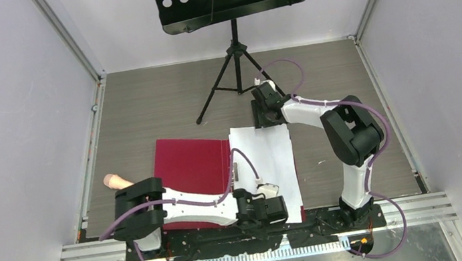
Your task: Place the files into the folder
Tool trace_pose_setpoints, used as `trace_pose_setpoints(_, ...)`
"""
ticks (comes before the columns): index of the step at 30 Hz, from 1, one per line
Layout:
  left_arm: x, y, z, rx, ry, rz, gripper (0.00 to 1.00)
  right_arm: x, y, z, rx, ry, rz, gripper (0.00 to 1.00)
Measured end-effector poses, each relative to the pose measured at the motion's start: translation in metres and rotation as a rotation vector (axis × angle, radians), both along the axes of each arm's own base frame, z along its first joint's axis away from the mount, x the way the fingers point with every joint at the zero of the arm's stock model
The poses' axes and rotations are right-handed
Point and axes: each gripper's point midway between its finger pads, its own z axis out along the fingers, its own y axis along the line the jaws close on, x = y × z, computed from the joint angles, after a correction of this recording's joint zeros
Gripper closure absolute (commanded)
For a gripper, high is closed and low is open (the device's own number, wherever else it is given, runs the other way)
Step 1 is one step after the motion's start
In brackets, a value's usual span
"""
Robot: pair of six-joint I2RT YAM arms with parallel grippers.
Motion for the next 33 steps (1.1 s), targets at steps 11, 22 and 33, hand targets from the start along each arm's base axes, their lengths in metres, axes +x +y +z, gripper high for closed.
trace_pose_setpoints(11, 0.015, -0.022, -0.002, -0.021, 0.016, 0.124, 1.00, -0.007, 0.008, -0.003, 0.050, 0.024, 0.010, 0.47)
trace_pose_setpoints(22, 0.029, -0.026, -0.001, -0.013, 0.006, 0.216, 1.00, -0.036, 0.009, -0.004, 0.090, 0.029, 0.022, 0.47)
trace_pose_setpoints(33, 0.045, -0.026, -0.001, -0.016, -0.011, 0.274, 1.00, -0.043, 0.012, -0.003, 0.112, 0.017, 0.025, 0.45)
